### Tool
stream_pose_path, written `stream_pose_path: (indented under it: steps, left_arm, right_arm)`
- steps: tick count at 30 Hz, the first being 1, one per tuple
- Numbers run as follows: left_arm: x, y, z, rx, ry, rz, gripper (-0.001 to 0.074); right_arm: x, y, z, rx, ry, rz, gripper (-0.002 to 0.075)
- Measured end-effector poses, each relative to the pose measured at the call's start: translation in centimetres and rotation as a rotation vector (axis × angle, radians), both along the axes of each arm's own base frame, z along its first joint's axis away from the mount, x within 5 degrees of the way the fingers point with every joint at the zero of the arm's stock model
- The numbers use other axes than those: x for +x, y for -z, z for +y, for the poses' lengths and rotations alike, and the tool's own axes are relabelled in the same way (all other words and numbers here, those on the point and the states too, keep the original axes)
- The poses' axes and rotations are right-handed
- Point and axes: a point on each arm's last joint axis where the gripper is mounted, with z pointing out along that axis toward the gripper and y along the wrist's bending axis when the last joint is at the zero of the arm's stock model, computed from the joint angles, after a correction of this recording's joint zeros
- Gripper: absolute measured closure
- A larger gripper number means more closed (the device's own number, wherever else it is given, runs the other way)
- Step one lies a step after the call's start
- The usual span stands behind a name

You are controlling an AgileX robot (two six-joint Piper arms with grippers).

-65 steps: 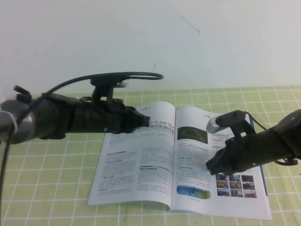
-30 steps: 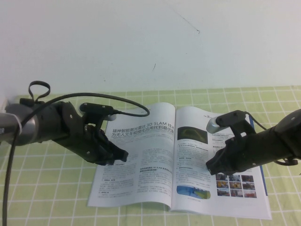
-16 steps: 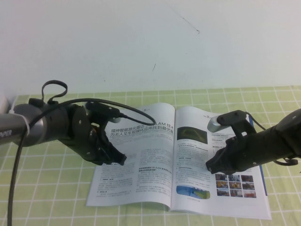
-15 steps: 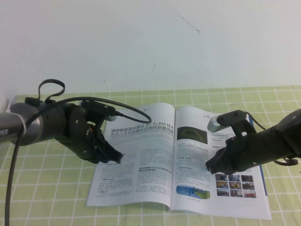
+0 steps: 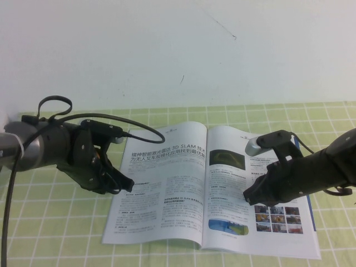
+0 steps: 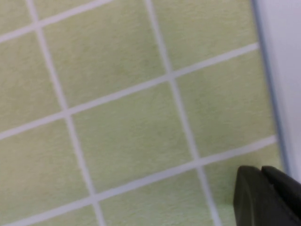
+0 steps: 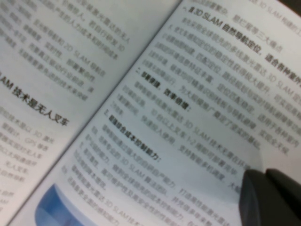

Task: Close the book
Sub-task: 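Close the open booklet and leave it lying on the table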

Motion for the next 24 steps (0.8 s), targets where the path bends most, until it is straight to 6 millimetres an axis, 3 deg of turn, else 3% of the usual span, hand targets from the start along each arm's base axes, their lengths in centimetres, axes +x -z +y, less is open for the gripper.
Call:
stream_pose_path:
  steps: [9, 16, 20, 24]
  left_arm:
    - [-0.7, 0.0, -2.1, -0.007, 0.052, 0.003, 0.0739]
    - [-0.8, 0.2, -2.6, -0.058, 0.021, 0.024, 0.0739]
    - [-1.0, 0.2, -3.7, -0.185, -0.007, 0.062, 0.0739]
    - [-1.7, 0.3, -6.1, -0.339, 0.024, 0.103, 0.0739]
  right_arm:
    - [0.0, 0.0, 0.0, 0.001, 0.001, 0.000, 0.0729]
    - [0.0, 0.0, 0.0, 0.001, 0.001, 0.000, 0.0729]
    - [0.0, 0.0, 0.0, 0.001, 0.001, 0.000, 0.0729]
    - [0.0, 0.0, 0.0, 0.001, 0.001, 0.000, 0.0729]
